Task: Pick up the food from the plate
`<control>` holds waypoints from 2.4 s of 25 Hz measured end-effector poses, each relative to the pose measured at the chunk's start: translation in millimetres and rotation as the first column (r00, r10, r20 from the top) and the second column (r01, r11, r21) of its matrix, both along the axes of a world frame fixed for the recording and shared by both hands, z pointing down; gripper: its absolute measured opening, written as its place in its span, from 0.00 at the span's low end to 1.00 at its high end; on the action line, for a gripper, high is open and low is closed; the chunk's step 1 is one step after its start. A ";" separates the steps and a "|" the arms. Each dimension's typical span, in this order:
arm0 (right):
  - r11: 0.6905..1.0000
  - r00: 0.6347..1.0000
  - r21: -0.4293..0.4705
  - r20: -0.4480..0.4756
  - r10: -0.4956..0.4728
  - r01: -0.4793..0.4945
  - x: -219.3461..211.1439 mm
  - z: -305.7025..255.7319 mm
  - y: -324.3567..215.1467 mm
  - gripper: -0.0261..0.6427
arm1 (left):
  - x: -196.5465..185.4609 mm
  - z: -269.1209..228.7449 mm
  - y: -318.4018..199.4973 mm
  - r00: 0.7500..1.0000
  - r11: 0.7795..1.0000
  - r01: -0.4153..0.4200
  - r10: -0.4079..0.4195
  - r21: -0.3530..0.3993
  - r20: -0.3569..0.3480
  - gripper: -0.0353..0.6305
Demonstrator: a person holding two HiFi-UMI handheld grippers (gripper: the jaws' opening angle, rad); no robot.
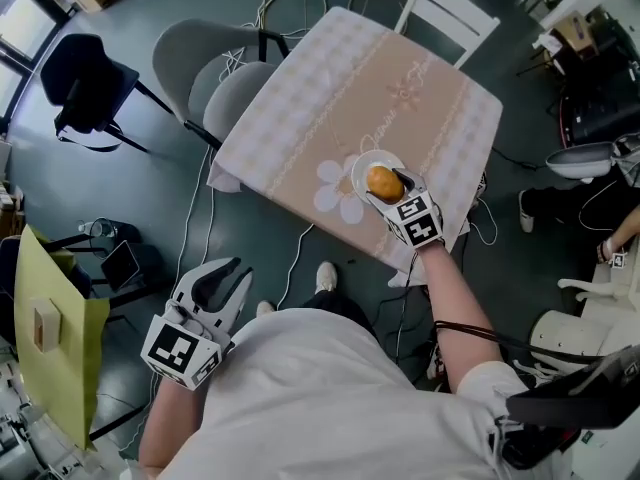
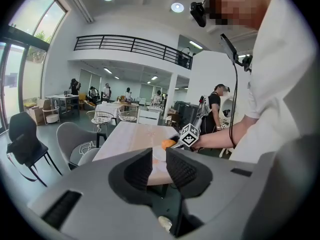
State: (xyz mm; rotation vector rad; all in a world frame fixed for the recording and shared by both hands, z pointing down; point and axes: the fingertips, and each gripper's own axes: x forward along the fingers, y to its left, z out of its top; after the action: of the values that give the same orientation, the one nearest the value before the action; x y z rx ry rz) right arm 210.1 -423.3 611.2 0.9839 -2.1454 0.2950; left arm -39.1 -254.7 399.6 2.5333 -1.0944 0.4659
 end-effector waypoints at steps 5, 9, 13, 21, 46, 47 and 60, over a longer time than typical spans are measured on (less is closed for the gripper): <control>0.999 0.999 0.041 0.013 0.035 -0.035 -17.9 -37.3 39.5 0.55 | -17.8 0.8 20.6 0.998 0.998 -0.053 0.054 0.017 -0.041 0.10; 0.996 0.998 0.068 0.025 0.055 -0.057 -36.4 -62.8 74.8 0.55 | -30.4 3.6 38.7 0.992 0.994 -0.111 0.112 0.025 -0.051 0.07; 0.990 0.995 0.103 0.050 0.090 -0.095 -53.5 -91.4 112.8 0.55 | -41.7 5.2 57.8 0.984 0.987 -0.158 0.160 0.028 -0.080 0.07; 0.978 0.993 0.179 0.081 0.090 -0.103 -105.6 -147.9 190.9 0.55 | -72.1 4.8 100.8 0.972 0.975 -0.217 0.220 0.041 -0.086 0.07; 0.977 0.989 0.188 0.132 0.073 -0.098 -201.5 -170.5 340.6 0.55 | -117.9 14.6 171.5 0.945 0.950 -0.310 0.312 0.042 -0.094 0.07; 0.977 0.989 0.191 0.131 0.069 -0.094 -203.4 -171.0 341.3 0.55 | -119.2 14.6 172.8 0.946 0.950 -0.309 0.312 0.042 -0.091 0.07; 0.978 0.990 0.204 0.142 0.017 -0.046 -213.6 -177.0 344.6 0.55 | -112.3 15.1 178.6 0.944 0.947 -0.318 0.321 0.044 -0.074 0.07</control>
State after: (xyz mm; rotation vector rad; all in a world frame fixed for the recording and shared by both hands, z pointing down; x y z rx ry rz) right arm -3.5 -78.7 434.2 1.1458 -2.3242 0.1616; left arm -151.4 -76.1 414.7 2.7427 -0.6663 0.4260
